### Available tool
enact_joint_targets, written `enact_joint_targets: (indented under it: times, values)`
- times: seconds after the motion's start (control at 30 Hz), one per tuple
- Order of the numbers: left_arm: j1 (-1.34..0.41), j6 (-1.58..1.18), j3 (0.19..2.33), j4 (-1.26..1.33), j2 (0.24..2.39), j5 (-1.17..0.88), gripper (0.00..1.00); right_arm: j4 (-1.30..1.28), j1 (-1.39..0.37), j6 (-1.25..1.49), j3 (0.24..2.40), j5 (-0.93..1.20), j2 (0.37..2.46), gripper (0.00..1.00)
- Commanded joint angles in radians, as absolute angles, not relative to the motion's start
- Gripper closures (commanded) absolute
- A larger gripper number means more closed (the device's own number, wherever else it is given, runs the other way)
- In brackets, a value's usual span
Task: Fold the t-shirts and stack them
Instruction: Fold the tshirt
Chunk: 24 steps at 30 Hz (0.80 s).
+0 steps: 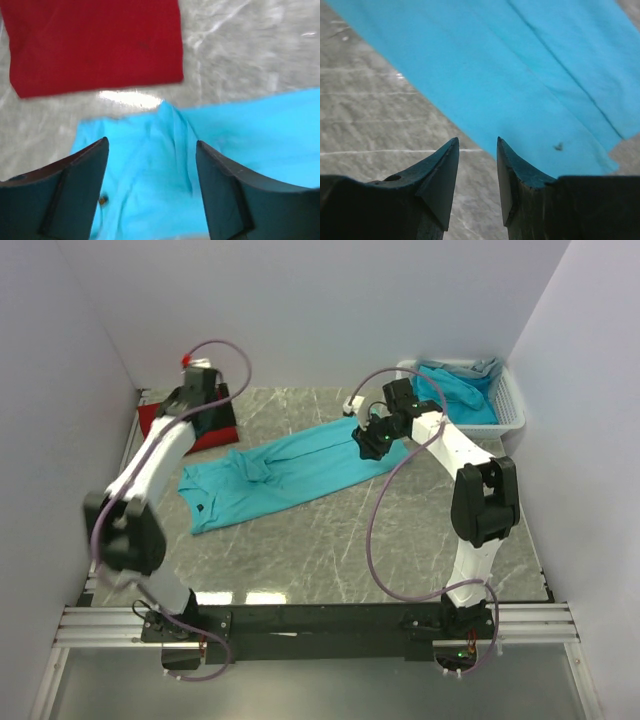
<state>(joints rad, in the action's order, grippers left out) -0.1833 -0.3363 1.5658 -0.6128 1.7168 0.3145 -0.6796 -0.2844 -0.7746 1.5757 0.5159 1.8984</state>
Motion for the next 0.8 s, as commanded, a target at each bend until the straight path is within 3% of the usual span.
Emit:
enact_joint_targets:
  times: [0.0,0.03,0.17,0.4,0.53,0.77]
  values:
    - [-0.132,-0.44,1.361,-0.426,1.403,0.168,0.21,-0.706,-0.345,-0.825,1.546,0.595,1.827,0.56]
    - [-0.108,-0.451,1.233,-0.393,1.34,0.149,0.2,-0.693,-0.383,-0.815,1.548,0.58,1.824,0.56]
    - [-0.097,-0.486,1.008,-0.322,1.026,0.178,0.0,-0.677,-0.519,-0.75,1.632,0.447,1.873,0.55]
    - [-0.092,-0.485,0.853,-0.394,0.784,0.245,0.01,-0.632,-0.779,-0.631,1.857,0.19,2.031,0.53]
    - [-0.092,-0.48,0.793,-0.374,0.674,0.308,0.0,-0.649,-0.86,-0.592,2.063,0.138,2.161,0.51]
    - [-0.092,-0.451,0.732,-0.336,0.568,0.337,0.01,-0.624,-0.919,-0.569,2.19,0.002,2.327,0.5]
